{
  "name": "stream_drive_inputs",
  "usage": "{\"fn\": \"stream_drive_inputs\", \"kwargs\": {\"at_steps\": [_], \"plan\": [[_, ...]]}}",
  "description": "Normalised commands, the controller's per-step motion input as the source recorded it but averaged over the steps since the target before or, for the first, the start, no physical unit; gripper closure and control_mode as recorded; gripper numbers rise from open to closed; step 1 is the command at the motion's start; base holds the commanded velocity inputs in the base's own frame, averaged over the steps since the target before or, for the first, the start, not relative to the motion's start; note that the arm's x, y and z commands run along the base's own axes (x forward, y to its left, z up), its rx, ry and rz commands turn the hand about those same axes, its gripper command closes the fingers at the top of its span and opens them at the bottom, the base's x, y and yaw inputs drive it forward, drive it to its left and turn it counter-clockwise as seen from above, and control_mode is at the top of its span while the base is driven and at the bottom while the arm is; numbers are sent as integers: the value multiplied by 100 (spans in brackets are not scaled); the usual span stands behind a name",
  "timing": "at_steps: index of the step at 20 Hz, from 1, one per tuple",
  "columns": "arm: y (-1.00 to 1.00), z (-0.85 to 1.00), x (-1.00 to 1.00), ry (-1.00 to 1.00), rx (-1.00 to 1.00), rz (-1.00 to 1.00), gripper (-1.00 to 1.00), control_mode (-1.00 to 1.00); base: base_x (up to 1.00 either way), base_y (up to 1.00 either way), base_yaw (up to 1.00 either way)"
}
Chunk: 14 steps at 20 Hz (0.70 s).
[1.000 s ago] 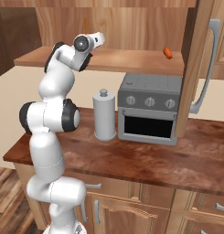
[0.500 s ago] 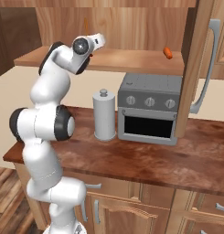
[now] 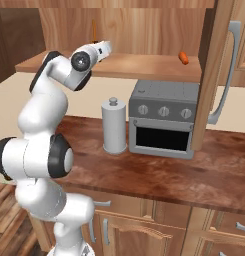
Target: Pick the candle and candle from the dining table and place them in the open cabinet. Close the cabinet after placing the objects.
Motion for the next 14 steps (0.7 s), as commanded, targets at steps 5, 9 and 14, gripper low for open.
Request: {"fn": "stream_drive_inputs", "kwargs": {"at_steps": [5, 9, 14], "plan": [[-8, 7, -93, 2, 1, -4, -100, -100, 0, 0, 0], [0, 2, -100, 16, 1, -14, -100, -100, 0, 0, 0], [-8, 9, -100, 15, 1, -16, -100, -100, 0, 0, 0]]}}
